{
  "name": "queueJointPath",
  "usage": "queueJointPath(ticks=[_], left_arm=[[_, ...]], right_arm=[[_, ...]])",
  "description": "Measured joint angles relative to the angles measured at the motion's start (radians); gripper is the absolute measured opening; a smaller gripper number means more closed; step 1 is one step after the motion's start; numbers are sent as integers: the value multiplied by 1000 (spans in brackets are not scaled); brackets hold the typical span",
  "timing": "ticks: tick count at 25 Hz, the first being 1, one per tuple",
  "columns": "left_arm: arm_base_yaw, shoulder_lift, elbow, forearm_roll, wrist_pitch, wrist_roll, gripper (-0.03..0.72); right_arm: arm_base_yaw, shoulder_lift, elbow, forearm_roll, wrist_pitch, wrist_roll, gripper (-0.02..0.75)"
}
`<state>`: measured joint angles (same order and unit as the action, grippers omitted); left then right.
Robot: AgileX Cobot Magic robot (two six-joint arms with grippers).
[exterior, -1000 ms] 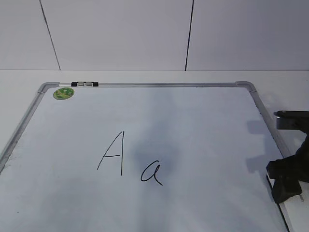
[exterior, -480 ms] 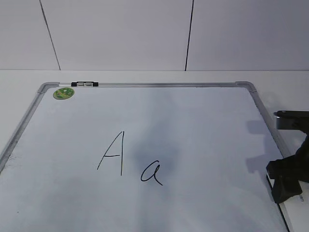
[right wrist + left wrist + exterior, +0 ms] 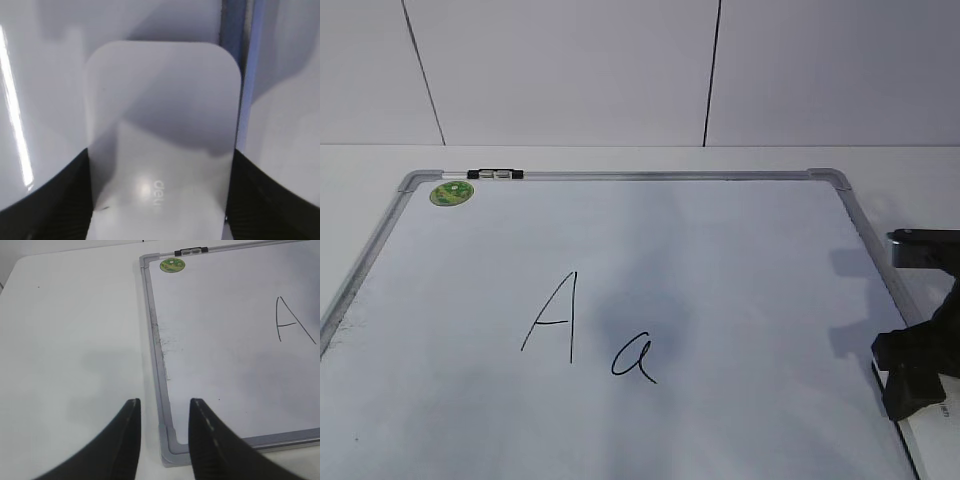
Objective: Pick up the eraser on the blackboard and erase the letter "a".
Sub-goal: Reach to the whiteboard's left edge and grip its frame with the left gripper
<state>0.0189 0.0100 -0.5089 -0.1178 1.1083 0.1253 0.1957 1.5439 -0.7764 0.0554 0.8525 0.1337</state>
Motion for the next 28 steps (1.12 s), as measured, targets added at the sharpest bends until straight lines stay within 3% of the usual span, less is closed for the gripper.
queueJointPath(ticks=[20,28], left_arm=[[0,16,0,-4,0,0,244],[0,205,-11,-4,-23,0,244]], right_arm=[[0,0,0,6,0,0,551],[0,0,0,12,4,0,551]])
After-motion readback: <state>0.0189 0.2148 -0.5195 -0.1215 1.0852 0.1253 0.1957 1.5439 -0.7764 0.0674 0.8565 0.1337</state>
